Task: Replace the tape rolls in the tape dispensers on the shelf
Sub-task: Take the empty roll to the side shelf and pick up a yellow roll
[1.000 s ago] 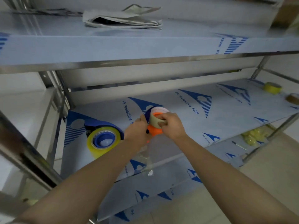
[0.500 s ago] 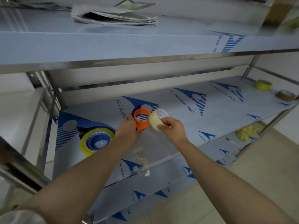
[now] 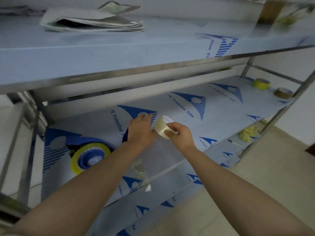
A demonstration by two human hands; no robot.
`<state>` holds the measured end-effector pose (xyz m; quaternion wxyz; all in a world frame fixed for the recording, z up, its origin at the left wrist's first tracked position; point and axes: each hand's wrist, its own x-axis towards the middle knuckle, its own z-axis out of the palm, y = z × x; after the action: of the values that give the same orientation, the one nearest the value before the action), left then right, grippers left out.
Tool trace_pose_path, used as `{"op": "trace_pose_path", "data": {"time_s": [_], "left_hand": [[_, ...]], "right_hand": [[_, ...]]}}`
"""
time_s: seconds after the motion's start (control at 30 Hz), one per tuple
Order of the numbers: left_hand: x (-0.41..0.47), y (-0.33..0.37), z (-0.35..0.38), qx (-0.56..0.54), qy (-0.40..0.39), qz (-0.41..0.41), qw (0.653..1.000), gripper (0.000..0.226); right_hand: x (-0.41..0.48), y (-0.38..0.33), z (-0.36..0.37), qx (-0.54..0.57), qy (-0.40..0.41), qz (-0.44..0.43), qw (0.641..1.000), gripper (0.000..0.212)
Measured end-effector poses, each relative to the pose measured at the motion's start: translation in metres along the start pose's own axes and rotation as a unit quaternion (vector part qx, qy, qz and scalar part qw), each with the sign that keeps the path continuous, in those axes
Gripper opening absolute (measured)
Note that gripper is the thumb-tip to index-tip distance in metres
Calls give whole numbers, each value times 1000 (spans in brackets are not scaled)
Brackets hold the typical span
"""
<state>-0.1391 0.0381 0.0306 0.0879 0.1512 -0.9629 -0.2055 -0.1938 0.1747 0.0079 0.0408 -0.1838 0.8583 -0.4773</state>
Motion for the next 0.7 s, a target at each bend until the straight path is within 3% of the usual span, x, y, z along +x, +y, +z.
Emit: {"op": "trace_pose_path", "data": {"time_s": [0.1, 0.27, 0.47, 0.7], "left_hand": [[11, 25, 8, -43, -40, 20, 998, 66], [23, 66, 25, -62, -82, 58, 993, 61], [48, 130, 50, 64, -54, 111, 990, 53], [81, 280, 115, 200, -82, 156, 964, 46]], "right_hand": [[0, 0, -28, 87, 46, 60, 993, 24], [8, 21, -74, 108, 91, 105, 984, 25], [23, 58, -143, 0, 87, 83, 993, 30], [36, 149, -287, -112, 90, 75, 987, 34]]}}
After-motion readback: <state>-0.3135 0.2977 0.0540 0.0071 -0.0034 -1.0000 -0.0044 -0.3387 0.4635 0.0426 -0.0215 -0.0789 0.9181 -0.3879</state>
